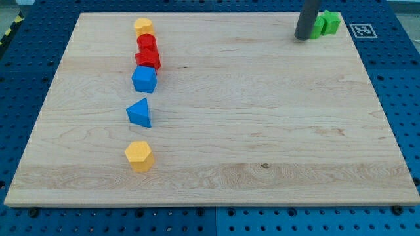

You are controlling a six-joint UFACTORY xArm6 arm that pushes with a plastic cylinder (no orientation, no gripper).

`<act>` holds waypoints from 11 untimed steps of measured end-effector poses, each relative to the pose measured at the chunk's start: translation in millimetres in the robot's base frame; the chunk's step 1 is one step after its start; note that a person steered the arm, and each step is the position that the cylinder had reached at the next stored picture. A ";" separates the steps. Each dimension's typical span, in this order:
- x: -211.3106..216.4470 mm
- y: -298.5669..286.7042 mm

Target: Place your arm at the top center of the board

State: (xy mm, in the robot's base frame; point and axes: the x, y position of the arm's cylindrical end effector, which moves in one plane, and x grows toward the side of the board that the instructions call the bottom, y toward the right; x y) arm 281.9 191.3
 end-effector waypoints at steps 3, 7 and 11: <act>130.2 -61.5; 66.4 -139.4; -58.4 -222.6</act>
